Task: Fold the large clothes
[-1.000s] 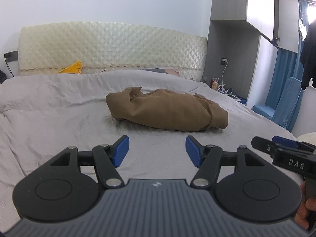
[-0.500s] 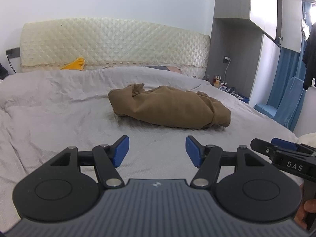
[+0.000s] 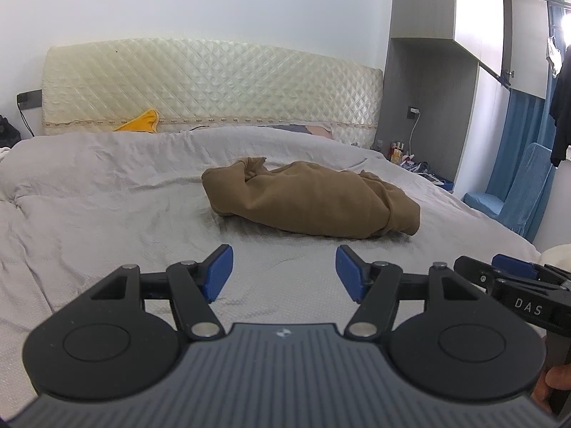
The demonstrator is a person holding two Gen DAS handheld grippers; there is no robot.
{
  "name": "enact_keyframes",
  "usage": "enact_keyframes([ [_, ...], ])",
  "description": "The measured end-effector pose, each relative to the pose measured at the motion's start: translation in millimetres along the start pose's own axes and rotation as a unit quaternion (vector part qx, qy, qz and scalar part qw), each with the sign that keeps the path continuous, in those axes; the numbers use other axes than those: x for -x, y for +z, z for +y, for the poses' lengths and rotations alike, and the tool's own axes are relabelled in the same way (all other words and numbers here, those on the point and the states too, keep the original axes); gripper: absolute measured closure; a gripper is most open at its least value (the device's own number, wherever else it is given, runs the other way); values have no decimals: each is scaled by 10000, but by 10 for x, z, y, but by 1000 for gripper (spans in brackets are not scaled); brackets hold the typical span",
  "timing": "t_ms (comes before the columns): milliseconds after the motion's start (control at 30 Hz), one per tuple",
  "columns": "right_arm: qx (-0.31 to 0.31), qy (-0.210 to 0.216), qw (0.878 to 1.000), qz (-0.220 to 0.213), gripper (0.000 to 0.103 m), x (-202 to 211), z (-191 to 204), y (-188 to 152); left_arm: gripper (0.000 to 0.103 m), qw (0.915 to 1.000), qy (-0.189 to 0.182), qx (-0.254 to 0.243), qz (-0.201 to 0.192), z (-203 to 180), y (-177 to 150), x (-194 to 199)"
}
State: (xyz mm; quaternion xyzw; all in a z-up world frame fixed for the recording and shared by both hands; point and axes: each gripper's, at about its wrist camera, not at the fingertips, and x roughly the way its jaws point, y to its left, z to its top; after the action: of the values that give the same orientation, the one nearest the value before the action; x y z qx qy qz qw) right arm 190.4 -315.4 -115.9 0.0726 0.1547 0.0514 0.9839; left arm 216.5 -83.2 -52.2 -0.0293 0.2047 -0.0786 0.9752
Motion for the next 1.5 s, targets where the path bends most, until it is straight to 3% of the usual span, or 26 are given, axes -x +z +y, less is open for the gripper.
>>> enact_keyframes([
  [167, 75, -82, 9999, -25, 29, 3, 39, -16, 10, 9998, -77, 193, 52, 46, 27, 12],
  [333, 109, -150, 9998, -62, 29, 8, 78, -28, 1, 10000, 0, 56, 45, 49, 62, 48],
  [567, 143, -168, 9997, -108, 29, 50, 114, -44, 0, 9999, 93, -21, 56, 47, 78, 84],
  [767, 86, -251, 9994, -201, 0, 85, 104, -50, 0, 9999, 126, -1, 33, 82, 78, 90],
  [1500, 186, -405, 9989, -123, 0, 44, 154, -54, 0, 9997, 219, 125, 47, 140, 89, 92],
])
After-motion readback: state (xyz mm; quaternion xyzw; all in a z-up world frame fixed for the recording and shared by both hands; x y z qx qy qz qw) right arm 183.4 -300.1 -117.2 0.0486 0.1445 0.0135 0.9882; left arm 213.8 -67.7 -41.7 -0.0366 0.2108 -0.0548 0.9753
